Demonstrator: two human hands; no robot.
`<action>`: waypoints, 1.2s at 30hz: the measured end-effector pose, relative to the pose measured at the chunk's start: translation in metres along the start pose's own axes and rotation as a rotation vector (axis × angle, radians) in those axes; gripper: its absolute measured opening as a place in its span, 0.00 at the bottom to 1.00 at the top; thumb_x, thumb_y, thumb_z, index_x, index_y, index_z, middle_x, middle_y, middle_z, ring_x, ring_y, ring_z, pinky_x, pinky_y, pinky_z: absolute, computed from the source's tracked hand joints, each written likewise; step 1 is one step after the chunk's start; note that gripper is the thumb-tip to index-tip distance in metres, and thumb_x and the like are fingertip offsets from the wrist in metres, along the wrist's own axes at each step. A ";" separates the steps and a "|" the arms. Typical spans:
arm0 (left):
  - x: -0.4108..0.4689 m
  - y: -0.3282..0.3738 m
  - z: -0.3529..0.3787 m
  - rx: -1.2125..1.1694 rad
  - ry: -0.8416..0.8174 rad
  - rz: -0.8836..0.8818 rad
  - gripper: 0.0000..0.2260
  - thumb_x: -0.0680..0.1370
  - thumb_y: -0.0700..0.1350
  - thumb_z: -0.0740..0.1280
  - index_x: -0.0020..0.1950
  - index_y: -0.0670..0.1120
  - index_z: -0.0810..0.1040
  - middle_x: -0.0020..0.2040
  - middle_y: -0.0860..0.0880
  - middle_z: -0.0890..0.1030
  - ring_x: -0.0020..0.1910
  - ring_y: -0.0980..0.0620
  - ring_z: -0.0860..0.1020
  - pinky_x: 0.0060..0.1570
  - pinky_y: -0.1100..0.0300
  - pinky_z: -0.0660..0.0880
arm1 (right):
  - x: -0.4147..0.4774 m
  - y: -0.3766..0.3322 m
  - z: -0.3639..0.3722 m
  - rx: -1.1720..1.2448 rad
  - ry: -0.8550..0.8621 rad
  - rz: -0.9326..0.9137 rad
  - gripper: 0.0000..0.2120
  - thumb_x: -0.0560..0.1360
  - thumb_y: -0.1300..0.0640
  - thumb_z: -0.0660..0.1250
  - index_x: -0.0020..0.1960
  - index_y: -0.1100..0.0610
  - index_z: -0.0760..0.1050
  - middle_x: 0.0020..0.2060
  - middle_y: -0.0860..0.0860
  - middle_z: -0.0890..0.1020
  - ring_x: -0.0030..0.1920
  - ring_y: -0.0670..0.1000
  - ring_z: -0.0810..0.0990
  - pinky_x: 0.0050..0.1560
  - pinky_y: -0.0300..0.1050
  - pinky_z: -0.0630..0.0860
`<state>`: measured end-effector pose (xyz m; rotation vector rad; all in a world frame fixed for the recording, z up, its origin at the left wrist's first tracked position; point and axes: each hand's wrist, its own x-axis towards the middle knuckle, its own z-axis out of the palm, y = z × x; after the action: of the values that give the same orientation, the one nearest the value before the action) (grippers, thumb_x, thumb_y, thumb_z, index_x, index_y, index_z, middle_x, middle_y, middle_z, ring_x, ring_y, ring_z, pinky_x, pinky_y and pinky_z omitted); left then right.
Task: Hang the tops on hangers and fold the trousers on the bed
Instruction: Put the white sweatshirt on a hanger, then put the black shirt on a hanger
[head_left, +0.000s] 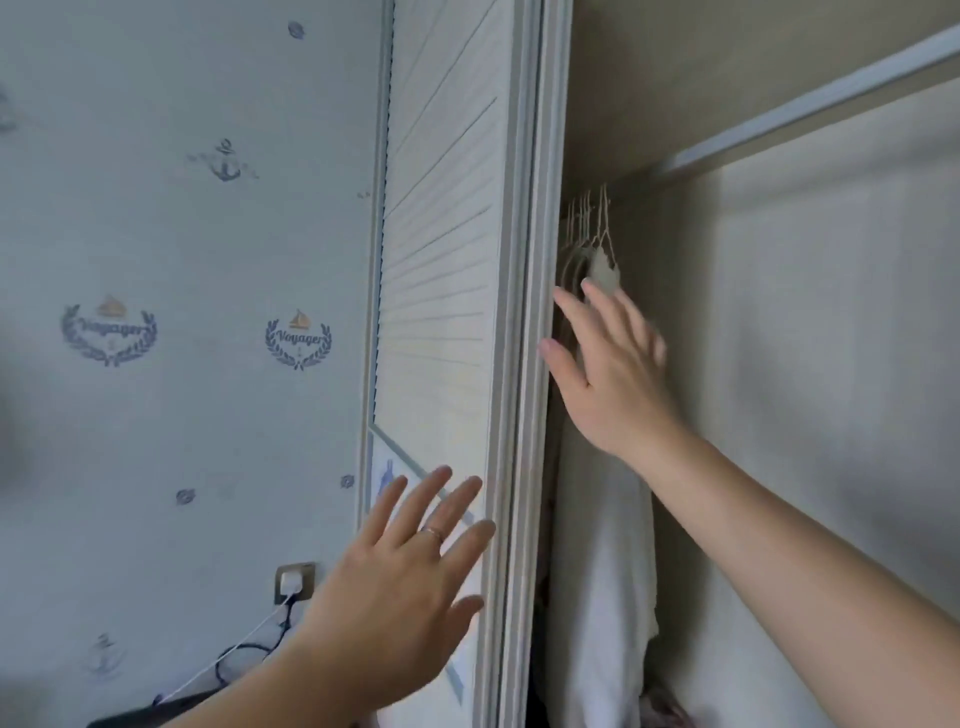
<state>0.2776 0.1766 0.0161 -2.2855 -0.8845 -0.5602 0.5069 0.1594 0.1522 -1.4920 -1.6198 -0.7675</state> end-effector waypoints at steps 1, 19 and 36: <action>-0.024 -0.011 -0.007 0.015 -0.002 -0.033 0.25 0.77 0.62 0.60 0.69 0.52 0.76 0.76 0.45 0.70 0.76 0.39 0.67 0.71 0.40 0.58 | -0.012 -0.021 0.000 0.016 -0.020 -0.021 0.30 0.80 0.35 0.45 0.80 0.43 0.54 0.81 0.47 0.53 0.81 0.52 0.46 0.77 0.63 0.46; -0.479 -0.135 -0.181 0.302 -0.196 -0.598 0.29 0.80 0.64 0.53 0.78 0.52 0.66 0.82 0.47 0.58 0.81 0.40 0.53 0.76 0.36 0.53 | -0.230 -0.447 0.037 0.492 -0.394 -0.488 0.33 0.79 0.33 0.42 0.81 0.43 0.49 0.82 0.45 0.46 0.81 0.50 0.40 0.78 0.62 0.40; -0.897 -0.076 -0.318 0.526 -0.413 -1.495 0.29 0.80 0.64 0.55 0.78 0.52 0.68 0.81 0.46 0.60 0.81 0.41 0.54 0.76 0.36 0.54 | -0.451 -0.838 0.049 0.934 -0.729 -1.176 0.32 0.80 0.33 0.45 0.80 0.44 0.55 0.81 0.47 0.55 0.80 0.56 0.53 0.75 0.63 0.47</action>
<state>-0.4428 -0.3960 -0.2398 -0.9278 -2.5339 -0.3139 -0.3297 -0.1351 -0.1951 0.0115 -2.8502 0.1339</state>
